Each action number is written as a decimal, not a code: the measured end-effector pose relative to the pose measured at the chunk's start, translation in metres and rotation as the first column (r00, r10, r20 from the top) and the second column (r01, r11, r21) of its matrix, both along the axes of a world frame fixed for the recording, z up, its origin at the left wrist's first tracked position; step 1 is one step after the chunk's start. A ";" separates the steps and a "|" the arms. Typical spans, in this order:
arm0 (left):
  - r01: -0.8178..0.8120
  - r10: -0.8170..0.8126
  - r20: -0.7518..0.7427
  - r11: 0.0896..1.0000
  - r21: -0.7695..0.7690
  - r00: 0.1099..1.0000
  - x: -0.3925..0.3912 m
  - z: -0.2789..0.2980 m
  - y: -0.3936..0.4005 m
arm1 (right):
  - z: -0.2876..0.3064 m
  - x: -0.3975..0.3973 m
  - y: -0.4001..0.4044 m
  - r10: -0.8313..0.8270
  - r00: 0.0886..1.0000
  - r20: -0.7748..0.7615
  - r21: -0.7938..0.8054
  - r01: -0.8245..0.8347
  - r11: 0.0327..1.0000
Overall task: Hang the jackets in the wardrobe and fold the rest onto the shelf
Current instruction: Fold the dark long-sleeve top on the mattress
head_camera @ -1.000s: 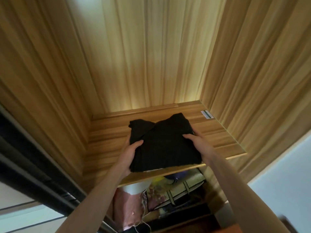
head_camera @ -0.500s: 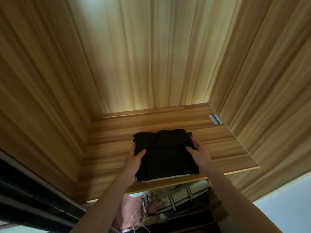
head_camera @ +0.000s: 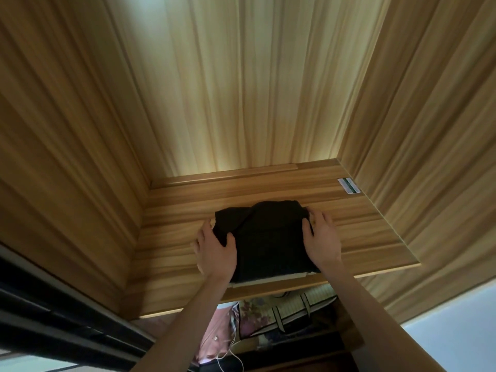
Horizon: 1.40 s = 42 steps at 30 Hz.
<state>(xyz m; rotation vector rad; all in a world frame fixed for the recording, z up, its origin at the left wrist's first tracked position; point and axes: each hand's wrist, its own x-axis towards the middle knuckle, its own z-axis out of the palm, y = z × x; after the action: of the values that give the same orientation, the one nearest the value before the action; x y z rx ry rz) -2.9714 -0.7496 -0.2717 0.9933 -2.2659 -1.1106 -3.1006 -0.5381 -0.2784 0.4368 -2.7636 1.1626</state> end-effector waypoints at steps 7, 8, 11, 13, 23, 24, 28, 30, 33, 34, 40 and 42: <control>0.360 -0.313 0.184 0.733 -0.577 0.932 -0.008 -0.013 0.017 | -0.016 0.015 -0.021 0.344 0.922 -0.177 0.284 -0.287 0.915; 0.387 -0.320 0.218 0.750 -0.537 0.922 -0.008 -0.020 0.015 | -0.022 0.014 -0.021 0.339 0.930 -0.142 0.305 -0.284 0.909; 0.428 -0.366 0.222 0.800 -0.421 0.904 -0.004 -0.041 0.006 | -0.036 0.013 -0.018 0.294 0.952 -0.089 0.331 -0.250 0.910; 0.443 -0.384 0.222 0.803 -0.400 0.896 -0.003 -0.049 0.003 | -0.042 0.014 -0.019 0.279 0.955 -0.101 0.344 -0.230 0.911; 0.358 -0.284 0.219 0.779 -0.514 0.933 0.025 -0.011 0.005 | -0.019 0.040 -0.025 0.277 0.944 -0.182 0.319 -0.210 0.924; 0.336 -0.259 0.215 0.766 -0.549 0.942 0.032 -0.007 0.004 | -0.015 0.049 -0.026 0.280 0.940 -0.194 0.310 -0.212 0.927; 0.299 -0.184 0.242 0.708 -0.640 0.953 0.069 0.007 -0.002 | 0.007 0.088 -0.036 0.322 0.916 -0.238 0.342 -0.231 0.911; 0.259 -0.139 0.227 0.694 -0.672 0.964 0.095 0.016 -0.006 | 0.018 0.110 -0.043 0.366 0.889 -0.274 0.345 -0.265 0.901; 0.175 -0.055 0.191 0.696 -0.697 0.980 0.147 0.029 -0.007 | 0.034 0.146 -0.057 0.441 0.837 -0.325 0.364 -0.320 0.875; 0.140 -0.026 0.172 0.705 -0.696 0.985 0.166 0.033 -0.008 | 0.039 0.160 -0.062 0.465 0.820 -0.334 0.368 -0.341 0.865; -0.085 0.178 0.073 0.739 -0.668 0.981 0.307 0.059 -0.005 | 0.070 0.255 -0.094 0.608 0.717 -0.341 0.303 -0.529 0.793; -0.154 0.275 0.082 0.736 -0.659 0.958 0.356 0.065 -0.002 | 0.081 0.291 -0.104 0.662 0.685 -0.303 0.311 -0.585 0.749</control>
<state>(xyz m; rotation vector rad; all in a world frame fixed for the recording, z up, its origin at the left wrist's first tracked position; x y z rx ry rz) -2.6150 -0.7512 -0.2069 1.0316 -2.3200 -0.0911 -2.8093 -0.6424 -0.1974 1.5609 -2.4012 0.7529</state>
